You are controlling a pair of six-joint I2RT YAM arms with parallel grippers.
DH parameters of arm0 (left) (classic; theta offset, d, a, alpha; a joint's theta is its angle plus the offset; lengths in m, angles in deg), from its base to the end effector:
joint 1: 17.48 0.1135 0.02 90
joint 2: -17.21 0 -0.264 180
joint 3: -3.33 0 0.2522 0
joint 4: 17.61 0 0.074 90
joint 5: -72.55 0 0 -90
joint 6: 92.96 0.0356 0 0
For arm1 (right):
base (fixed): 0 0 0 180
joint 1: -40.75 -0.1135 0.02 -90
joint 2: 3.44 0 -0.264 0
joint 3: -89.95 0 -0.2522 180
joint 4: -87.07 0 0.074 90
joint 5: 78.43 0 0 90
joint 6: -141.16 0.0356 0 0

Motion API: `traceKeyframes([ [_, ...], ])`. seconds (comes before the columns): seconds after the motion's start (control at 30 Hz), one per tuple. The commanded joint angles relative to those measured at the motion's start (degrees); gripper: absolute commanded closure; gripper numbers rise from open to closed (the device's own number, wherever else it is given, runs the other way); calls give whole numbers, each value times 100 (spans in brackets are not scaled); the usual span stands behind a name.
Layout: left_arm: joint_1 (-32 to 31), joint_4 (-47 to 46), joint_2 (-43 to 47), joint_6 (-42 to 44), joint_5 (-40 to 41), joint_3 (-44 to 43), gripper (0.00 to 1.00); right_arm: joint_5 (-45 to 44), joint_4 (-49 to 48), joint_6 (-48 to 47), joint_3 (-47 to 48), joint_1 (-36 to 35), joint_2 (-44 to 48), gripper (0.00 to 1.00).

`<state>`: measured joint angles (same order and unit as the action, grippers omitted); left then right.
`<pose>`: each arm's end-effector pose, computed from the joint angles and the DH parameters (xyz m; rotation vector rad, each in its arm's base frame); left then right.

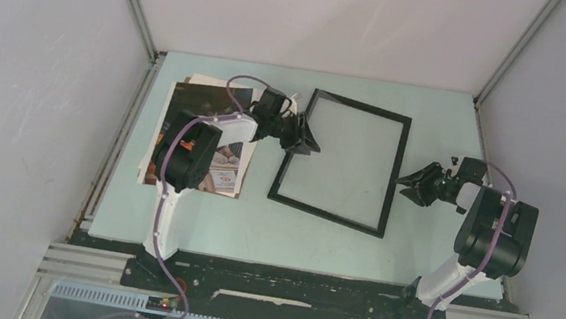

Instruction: Put the photo into the frame

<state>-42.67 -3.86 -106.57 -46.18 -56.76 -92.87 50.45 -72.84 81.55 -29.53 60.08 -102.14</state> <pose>0.4126 -0.2190 0.1491 0.0070 2.4990 -1.3559 0.3015 -0.0821 0.1321 0.8239 2.3748 0.9471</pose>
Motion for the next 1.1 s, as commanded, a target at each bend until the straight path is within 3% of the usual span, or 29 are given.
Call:
traceKeyframes([
  [0.0,-32,841,355,822,446,-454,50,77,-175,63,-18,-42,-27,50],
  [0.13,-35,784,373,857,410,-437,53,77,-194,72,-45,-44,-16,50],
  [0.33,-39,-50,357,628,226,-113,73,68,-187,64,-44,-44,-19,50],
  [0.77,-73,-1964,1097,476,171,1080,98,85,-176,59,-44,-52,-8,50],
  [1.07,-254,-2249,1359,813,22,1211,100,91,-184,63,-44,-52,-5,50],
])
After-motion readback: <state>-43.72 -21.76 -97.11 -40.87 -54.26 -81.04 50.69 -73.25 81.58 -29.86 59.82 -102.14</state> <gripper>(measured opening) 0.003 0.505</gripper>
